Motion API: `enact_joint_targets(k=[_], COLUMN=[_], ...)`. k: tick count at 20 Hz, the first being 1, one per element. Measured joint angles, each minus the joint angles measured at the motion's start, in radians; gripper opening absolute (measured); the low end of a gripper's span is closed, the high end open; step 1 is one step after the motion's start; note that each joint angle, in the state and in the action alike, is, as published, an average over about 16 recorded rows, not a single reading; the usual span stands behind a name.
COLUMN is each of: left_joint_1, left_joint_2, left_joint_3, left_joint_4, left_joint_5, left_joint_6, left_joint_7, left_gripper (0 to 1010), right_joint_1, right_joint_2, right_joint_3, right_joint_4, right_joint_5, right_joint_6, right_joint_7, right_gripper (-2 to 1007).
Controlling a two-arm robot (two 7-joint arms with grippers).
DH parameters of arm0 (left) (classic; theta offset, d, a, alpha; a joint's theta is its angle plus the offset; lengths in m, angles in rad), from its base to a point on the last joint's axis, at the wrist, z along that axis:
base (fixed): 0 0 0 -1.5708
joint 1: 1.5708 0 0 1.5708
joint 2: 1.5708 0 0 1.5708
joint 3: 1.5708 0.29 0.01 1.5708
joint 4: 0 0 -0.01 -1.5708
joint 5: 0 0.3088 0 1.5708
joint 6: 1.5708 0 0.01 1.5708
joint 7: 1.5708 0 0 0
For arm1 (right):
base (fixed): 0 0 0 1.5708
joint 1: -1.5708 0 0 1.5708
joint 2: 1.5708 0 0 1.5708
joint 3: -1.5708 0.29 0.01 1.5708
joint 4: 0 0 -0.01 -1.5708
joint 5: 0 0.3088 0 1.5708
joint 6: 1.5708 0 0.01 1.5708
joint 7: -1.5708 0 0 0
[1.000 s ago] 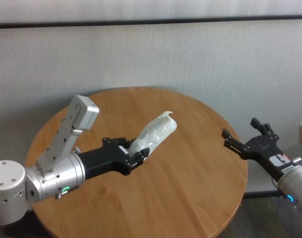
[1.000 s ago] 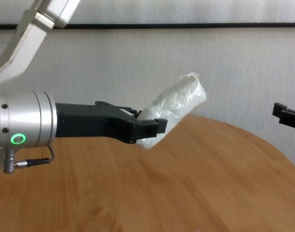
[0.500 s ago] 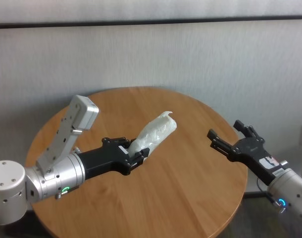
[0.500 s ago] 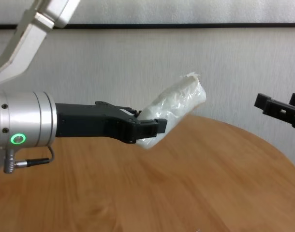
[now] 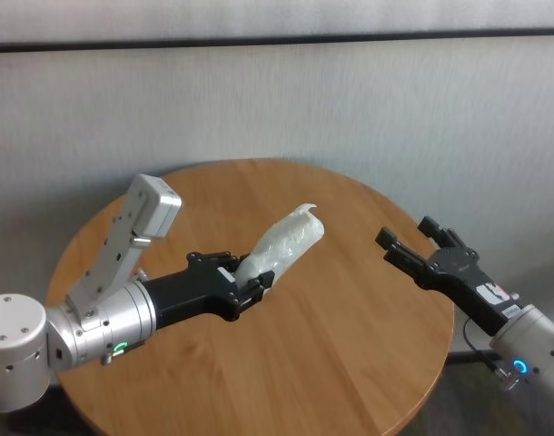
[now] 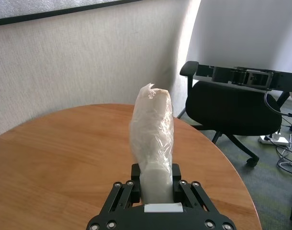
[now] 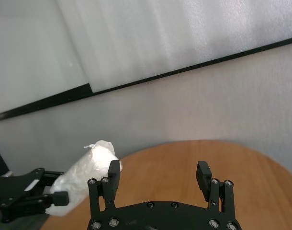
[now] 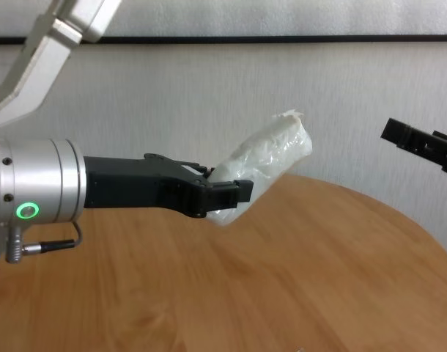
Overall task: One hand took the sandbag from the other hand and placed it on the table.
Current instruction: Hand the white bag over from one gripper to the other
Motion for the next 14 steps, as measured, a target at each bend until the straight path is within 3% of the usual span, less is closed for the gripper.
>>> enact_joint_targets(k=[6, 14], left_joint_1=[0.000, 0.000], left_joint_2=[0.000, 0.000], left_joint_3=[0.000, 0.000], left_joint_4=[0.000, 0.000], left_joint_5=[0.000, 0.000], left_joint_6=[0.000, 0.000], left_joint_7=[0.000, 0.000], left_gripper=[380, 381], right_joint_1=[0.008, 0.020], right_joint_2=[-0.016, -0.034], right_joint_3=[0.006, -0.006], right_joint_4=[0.005, 0.003], right_joint_5=[0.093, 0.215], right_joint_6=[0.072, 0.176], right_joint_7=[0.034, 0.043], right_gripper=[1001, 1001])
